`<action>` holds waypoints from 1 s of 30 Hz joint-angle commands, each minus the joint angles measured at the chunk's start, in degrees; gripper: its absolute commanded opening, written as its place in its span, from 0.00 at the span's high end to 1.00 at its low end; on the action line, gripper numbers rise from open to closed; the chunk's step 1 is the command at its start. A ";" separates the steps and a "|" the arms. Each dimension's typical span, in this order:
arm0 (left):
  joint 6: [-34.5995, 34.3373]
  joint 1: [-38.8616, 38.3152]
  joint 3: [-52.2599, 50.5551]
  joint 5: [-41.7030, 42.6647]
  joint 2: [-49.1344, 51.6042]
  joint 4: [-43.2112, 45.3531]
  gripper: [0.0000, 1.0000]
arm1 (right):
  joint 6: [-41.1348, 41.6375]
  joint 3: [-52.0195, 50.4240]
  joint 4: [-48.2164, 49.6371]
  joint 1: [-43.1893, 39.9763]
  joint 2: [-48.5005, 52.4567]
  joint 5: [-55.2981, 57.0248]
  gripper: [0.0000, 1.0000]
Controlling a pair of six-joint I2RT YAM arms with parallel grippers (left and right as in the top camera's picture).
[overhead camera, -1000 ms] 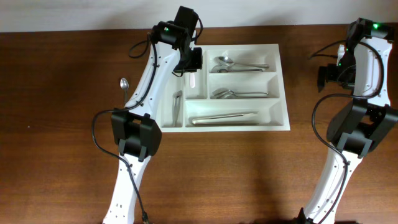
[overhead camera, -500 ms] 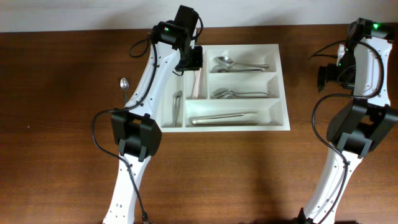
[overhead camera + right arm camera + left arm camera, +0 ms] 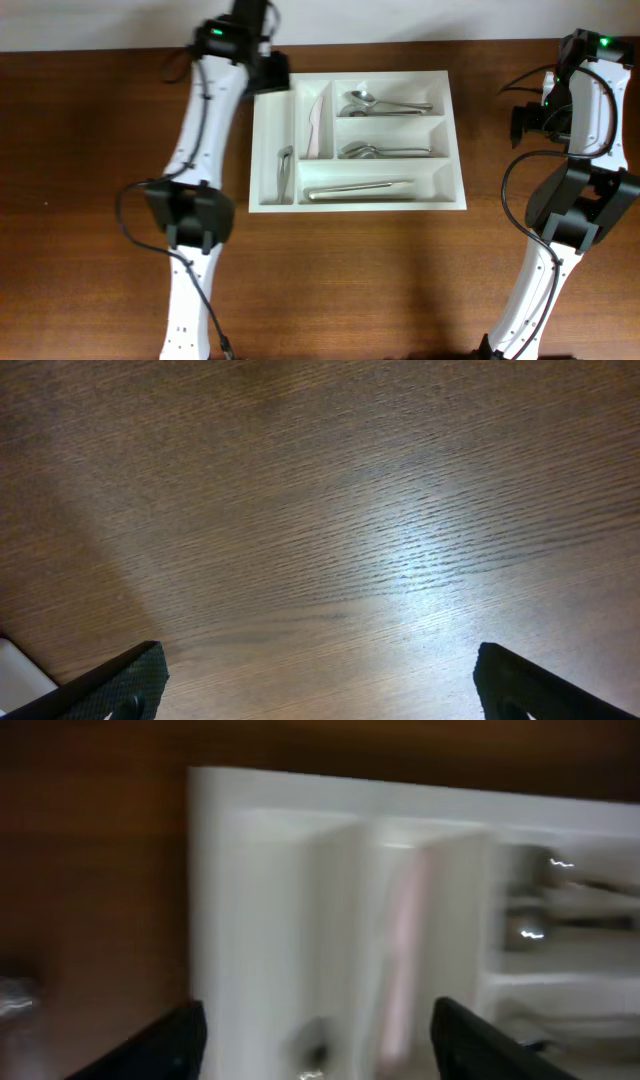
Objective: Pack container
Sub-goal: 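Open the left gripper and withdraw it from the knife, then move the left gripper over the remaining silver spoon and lower it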
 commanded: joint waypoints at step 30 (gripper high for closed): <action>41.27 27.74 -13.97 41.20 -2.40 5.75 0.14 | 0.07 0.07 0.02 -0.17 -2.40 0.50 0.01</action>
